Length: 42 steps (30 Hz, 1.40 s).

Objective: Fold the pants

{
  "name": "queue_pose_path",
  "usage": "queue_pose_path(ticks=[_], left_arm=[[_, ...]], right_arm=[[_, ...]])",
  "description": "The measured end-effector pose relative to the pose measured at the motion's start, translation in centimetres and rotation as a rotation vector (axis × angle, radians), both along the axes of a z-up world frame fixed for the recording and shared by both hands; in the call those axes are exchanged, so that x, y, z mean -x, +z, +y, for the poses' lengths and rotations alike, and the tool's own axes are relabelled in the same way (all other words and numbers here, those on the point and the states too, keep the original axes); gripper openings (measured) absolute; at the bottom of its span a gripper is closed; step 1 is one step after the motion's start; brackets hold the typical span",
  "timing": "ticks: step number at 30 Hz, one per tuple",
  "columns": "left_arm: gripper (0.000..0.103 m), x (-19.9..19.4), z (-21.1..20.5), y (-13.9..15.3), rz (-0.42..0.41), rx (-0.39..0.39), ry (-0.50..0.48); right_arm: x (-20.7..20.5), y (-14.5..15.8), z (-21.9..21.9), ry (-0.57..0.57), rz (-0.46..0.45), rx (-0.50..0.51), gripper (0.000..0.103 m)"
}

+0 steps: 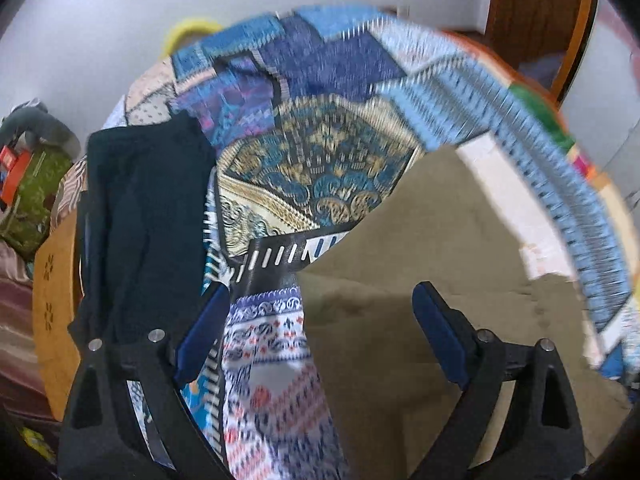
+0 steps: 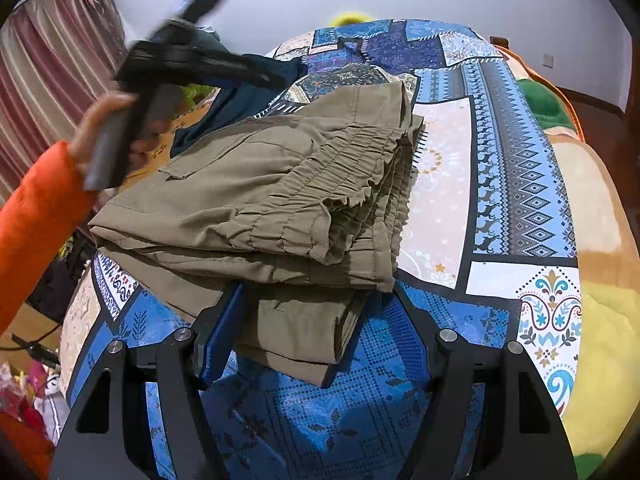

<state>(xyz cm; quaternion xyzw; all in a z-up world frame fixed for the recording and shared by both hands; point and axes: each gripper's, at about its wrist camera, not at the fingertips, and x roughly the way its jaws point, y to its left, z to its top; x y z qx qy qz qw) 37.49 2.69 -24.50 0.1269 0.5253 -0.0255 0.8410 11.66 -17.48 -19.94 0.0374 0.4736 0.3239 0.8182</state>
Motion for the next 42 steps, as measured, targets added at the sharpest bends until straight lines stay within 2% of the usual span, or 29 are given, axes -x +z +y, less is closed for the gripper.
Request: queue_pose_path(ticks=[3, 4, 6, 9, 14, 16, 21, 24, 27, 32, 34, 36, 40, 42], left_arm=[[0.094, -1.2, -0.5, -3.5, 0.059, -0.138, 0.001], [0.097, -1.1, -0.4, -4.2, 0.069, -0.153, -0.008], [0.102, -0.5, 0.0, -4.4, 0.039, -0.157, -0.016], [0.102, 0.4, 0.7, -4.3, 0.051, -0.165, -0.022], [0.102, 3.8, 1.6, -3.5, 0.026, -0.235, -0.033], [0.102, 5.4, 2.5, -2.8, 0.021, -0.221, -0.012], [0.102, 9.3, 4.9, -1.1, 0.043, -0.103, 0.045], [0.102, 11.9, 5.2, -0.3, 0.036, -0.062, 0.045], [0.102, 14.5, 4.9, 0.3, 0.026, -0.013, 0.032], [0.102, 16.5, 4.4, 0.7, 0.020, 0.067, 0.052], [0.101, 17.1, 4.1, 1.1, 0.023, 0.107, 0.044], [0.095, 17.5, 3.9, 1.7, -0.011, 0.109, 0.021], [0.083, 18.0, 4.3, 3.0, -0.087, 0.085, 0.039], [0.077, 17.7, 5.0, 2.8, -0.092, 0.063, 0.062]], right_arm=[[-0.2, -0.1, -0.2, -0.006, -0.003, 0.013, 0.067], [-0.4, -0.1, -0.2, -0.006, -0.004, 0.016, 0.067], [-0.6, -0.1, -0.3, -0.009, -0.010, 0.026, 0.067], [-0.7, -0.1, -0.5, -0.014, -0.020, 0.046, 0.067], [-0.9, 0.6, -1.7, -0.040, -0.053, 0.089, 0.067], [-0.9, 1.0, -2.6, -0.064, -0.067, 0.104, 0.067], [-1.0, 2.5, -5.0, -0.135, -0.109, 0.124, 0.067], [-1.0, 3.5, -5.8, -0.163, -0.136, 0.120, 0.067], [-1.2, 4.2, -5.6, -0.168, -0.156, 0.095, 0.067], [-1.6, 4.2, -3.7, -0.131, -0.176, 0.061, 0.067], [-2.1, 3.5, -2.7, -0.109, -0.156, 0.043, 0.064], [-2.9, 2.6, -1.7, -0.083, -0.115, 0.031, 0.048], [-4.0, 0.3, -0.4, -0.075, -0.041, 0.041, 0.039], [-4.1, -0.8, -0.2, -0.079, -0.013, 0.037, 0.037]])
